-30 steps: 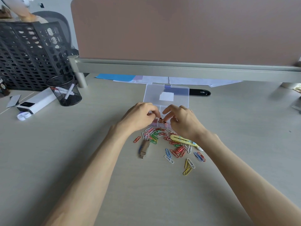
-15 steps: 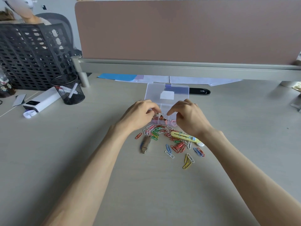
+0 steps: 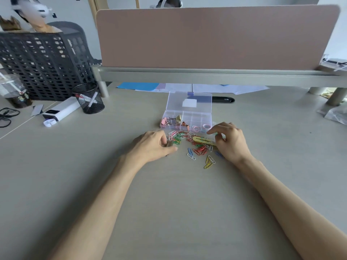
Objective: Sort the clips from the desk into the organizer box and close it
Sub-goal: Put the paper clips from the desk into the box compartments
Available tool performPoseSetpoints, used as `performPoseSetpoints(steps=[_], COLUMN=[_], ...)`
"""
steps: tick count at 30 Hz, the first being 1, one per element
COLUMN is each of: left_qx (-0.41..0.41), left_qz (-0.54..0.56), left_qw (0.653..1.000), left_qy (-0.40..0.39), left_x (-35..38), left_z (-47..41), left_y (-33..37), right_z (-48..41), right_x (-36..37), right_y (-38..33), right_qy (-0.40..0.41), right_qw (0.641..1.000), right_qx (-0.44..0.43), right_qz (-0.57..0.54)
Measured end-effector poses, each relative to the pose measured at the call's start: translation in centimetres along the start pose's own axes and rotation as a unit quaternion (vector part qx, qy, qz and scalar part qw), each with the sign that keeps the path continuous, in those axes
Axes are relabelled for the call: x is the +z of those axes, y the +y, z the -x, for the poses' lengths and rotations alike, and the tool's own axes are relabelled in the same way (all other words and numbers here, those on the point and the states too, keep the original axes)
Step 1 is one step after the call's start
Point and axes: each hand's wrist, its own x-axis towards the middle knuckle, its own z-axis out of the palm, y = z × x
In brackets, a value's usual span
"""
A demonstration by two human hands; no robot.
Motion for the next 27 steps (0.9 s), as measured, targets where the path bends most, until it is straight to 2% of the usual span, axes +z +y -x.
performPoseSetpoints(steps=[10, 15, 23, 25, 27], left_qx=[0.087, 0.104, 0.143, 0.129, 0.086], left_qz=[0.062, 0.108, 0.088, 0.091, 0.143], left_qw=[0.991, 0.986, 0.983, 0.985, 0.984], left_qy=[0.085, 0.072, 0.079, 0.076, 0.066], left_x=[0.9, 0.1, -0.5, -0.5, -0.6], left_z=[1.2, 0.3, -6.8, -9.0, -10.6], left_y=[0.5, 0.6, -0.6, -0.6, -0.3], right_z=[1.3, 0.1, -1.7, -2.0, -2.0], right_x=[0.5, 0.8, 1.9, 2.2, 2.4], right_y=[-1.1, -1.7, -0.1, -0.1, 0.1], right_qy=[0.006, -0.022, 0.005, 0.004, 0.009], right_qw=[0.998, 0.997, 0.999, 1.000, 0.999], right_qx=[-0.047, -0.024, -0.019, -0.021, -0.031], right_qz=[-0.030, -0.072, -0.027, -0.021, -0.014])
